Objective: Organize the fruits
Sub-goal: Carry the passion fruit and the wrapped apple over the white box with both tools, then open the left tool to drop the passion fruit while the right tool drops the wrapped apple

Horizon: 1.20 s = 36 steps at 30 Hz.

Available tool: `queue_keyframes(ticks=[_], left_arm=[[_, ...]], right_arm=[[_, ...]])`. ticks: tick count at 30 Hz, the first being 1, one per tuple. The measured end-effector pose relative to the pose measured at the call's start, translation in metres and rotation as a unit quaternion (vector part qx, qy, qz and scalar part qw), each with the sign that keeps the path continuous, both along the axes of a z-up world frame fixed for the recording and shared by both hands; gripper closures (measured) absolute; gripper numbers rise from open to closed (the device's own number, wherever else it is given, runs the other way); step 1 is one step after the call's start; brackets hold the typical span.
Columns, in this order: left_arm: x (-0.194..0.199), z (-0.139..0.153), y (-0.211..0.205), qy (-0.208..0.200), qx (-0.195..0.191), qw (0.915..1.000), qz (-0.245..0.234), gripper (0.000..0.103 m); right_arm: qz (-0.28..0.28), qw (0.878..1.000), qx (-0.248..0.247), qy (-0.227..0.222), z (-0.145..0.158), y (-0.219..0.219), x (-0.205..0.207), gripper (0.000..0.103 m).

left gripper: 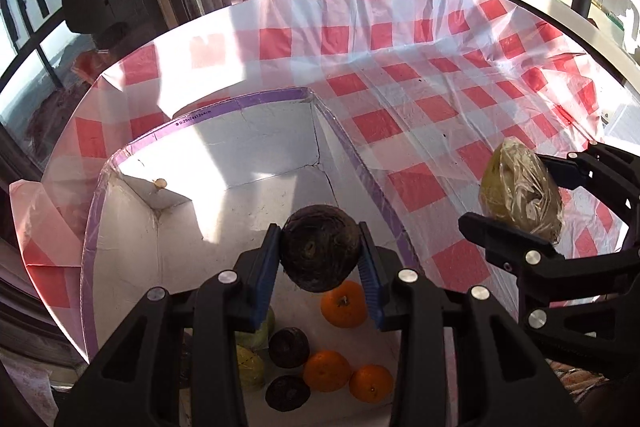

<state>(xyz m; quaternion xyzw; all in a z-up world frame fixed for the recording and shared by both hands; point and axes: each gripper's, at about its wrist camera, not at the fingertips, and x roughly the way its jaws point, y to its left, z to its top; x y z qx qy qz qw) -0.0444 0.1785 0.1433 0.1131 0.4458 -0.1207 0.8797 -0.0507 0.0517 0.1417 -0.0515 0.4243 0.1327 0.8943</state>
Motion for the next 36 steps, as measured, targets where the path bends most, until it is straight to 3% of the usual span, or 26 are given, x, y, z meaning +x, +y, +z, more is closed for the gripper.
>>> queue_keyframes(ticks=[8,14,23,36], left_arm=[[-0.009,-0.015,0.063,0.018,0.004,0.9974,0.07,0.065],[-0.015,-0.032,0.096,0.039,0.008,0.993,0.111,0.065],[-0.024,-0.045,0.12,0.058,0.001,0.9892,0.134,0.065],[-0.021,-0.049,0.128,0.067,0.003,0.989,0.132,0.063]], right_arm=[[0.1,0.995,-0.029,-0.005,0.0,0.062,-0.007,0.041],[0.163,0.985,-0.049,0.019,-0.014,0.101,-0.013,0.041],[0.194,0.977,-0.076,0.049,-0.038,0.132,-0.009,0.041],[0.204,0.974,-0.079,0.058,-0.042,0.138,-0.014,0.041]])
